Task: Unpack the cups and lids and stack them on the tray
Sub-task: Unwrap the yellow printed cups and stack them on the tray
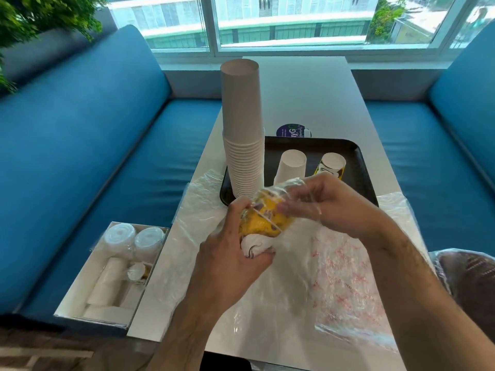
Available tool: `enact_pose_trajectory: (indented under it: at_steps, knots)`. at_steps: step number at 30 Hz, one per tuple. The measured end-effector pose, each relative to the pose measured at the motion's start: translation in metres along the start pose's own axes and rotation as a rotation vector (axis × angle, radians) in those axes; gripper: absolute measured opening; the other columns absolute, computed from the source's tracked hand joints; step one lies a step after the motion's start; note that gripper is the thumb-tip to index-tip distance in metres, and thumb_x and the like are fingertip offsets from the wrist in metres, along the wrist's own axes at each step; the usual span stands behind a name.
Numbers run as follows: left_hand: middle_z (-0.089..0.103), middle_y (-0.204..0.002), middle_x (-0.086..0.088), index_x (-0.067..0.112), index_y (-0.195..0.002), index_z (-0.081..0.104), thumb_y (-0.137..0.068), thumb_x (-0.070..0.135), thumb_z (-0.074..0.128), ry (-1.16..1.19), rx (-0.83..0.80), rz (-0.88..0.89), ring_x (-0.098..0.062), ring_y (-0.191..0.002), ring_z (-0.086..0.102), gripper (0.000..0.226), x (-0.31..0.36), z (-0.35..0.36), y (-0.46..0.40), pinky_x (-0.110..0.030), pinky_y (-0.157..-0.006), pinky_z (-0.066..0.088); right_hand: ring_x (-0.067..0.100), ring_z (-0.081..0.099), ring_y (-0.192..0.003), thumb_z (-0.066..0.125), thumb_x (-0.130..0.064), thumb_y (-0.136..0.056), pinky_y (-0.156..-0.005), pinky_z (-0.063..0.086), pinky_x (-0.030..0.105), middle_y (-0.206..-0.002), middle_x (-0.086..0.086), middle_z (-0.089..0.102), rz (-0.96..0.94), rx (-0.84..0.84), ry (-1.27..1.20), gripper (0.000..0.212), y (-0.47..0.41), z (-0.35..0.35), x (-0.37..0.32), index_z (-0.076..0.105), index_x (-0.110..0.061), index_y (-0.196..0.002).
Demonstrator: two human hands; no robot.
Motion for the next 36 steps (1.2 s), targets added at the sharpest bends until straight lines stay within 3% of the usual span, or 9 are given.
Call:
enact_pose_trajectory:
  at_steps: [5,9,12,17,24,27,30,33,36]
  knots:
    - [0.056,-0.111,0.017,0.059,-0.126,0.016,-0.072,0.050,0.085,0.078,0.023,-0.031,-0.004,-0.089,0.063,0.088,-0.006,0.000,0.001,-0.017,-0.073,0.055,0.026,0.073,-0.100,0.070,-0.022,-0.086,-0.096,0.056,0.042,-0.103,0.005,0.077,0.054,0.001,-0.046,0.024,0.002,-0.010,0.002,0.078,-0.009,-0.104]
    - [0.053,-0.120,0.017,0.060,-0.135,0.013,-0.073,0.055,0.081,0.081,0.002,-0.017,-0.009,-0.101,0.062,0.092,0.000,0.004,0.001,-0.030,-0.088,0.059,0.019,0.072,-0.096,0.070,-0.029,-0.085,-0.095,0.056,0.039,-0.098,-0.002,0.077,0.054,-0.046,0.043,0.014,0.002,0.002,-0.001,0.079,-0.023,-0.096]
    - [0.057,-0.113,0.024,0.070,-0.127,0.018,-0.071,0.052,0.084,0.154,0.021,-0.022,-0.002,-0.097,0.064,0.088,-0.003,0.003,0.000,-0.018,-0.080,0.058,0.016,0.071,-0.096,0.072,-0.026,-0.085,-0.088,0.054,0.030,-0.099,-0.004,0.076,0.041,-0.002,-0.008,0.012,0.003,0.000,0.001,0.081,-0.028,-0.092]
    - [0.055,-0.109,0.031,0.071,-0.115,0.022,-0.069,0.047,0.086,0.236,0.037,-0.044,0.004,-0.091,0.063,0.083,-0.003,-0.003,0.001,-0.006,-0.067,0.052,0.021,0.062,-0.113,0.072,-0.024,-0.086,-0.098,0.053,0.049,-0.117,0.001,0.065,-0.012,0.093,-0.025,0.022,0.010,-0.015,0.007,0.081,-0.015,-0.104]
    - [0.058,-0.111,0.029,0.070,-0.116,0.024,-0.068,0.048,0.086,0.275,0.023,-0.033,0.003,-0.093,0.064,0.081,0.003,-0.001,0.002,-0.008,-0.070,0.054,0.013,0.054,-0.131,0.074,-0.022,-0.082,-0.106,0.050,0.041,-0.132,-0.007,0.065,0.020,0.047,-0.099,0.026,0.013,-0.012,0.008,0.080,-0.013,-0.105]
    - [0.057,-0.110,0.030,0.071,-0.115,0.024,-0.067,0.052,0.085,0.277,0.006,-0.033,0.004,-0.093,0.064,0.080,0.005,0.001,0.002,-0.011,-0.071,0.055,0.011,0.059,-0.125,0.076,-0.021,-0.079,-0.099,0.054,0.033,-0.124,-0.007,0.070,-0.003,0.054,-0.119,0.027,0.013,-0.010,0.004,0.079,-0.005,-0.100]
    - [0.057,-0.113,0.028,0.065,-0.119,0.027,-0.060,0.058,0.079,0.326,0.007,-0.050,0.002,-0.094,0.065,0.079,0.006,-0.001,0.002,-0.013,-0.072,0.057,0.024,0.067,-0.116,0.089,-0.025,-0.072,-0.095,0.057,0.048,-0.124,0.003,0.070,0.013,0.145,-0.163,0.046,0.013,-0.019,0.014,0.066,0.011,-0.088]
    - [0.057,-0.113,0.027,0.061,-0.118,0.031,-0.056,0.056,0.076,0.409,0.044,-0.072,0.006,-0.092,0.064,0.077,0.006,-0.008,0.002,-0.009,-0.067,0.053,0.033,0.069,-0.109,0.097,-0.036,-0.053,-0.087,0.060,0.046,-0.118,0.001,0.069,0.051,0.214,-0.243,0.064,0.014,-0.031,0.021,0.058,-0.012,-0.099]
    - [0.056,-0.111,0.025,0.059,-0.115,0.034,-0.058,0.051,0.076,0.478,0.092,-0.081,0.008,-0.091,0.062,0.072,0.007,-0.013,0.000,-0.004,-0.062,0.048,0.034,0.068,-0.109,0.096,-0.034,-0.054,-0.089,0.059,0.047,-0.123,0.006,0.063,0.100,0.193,-0.233,0.079,0.017,-0.035,0.025,0.056,-0.032,-0.121]
Point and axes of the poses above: each hand's wrist, its own y-axis away from the middle knuckle, its own z-axis out of the palm, x = y × z, the point moved 4 cm from there along -y, towards the middle knuckle
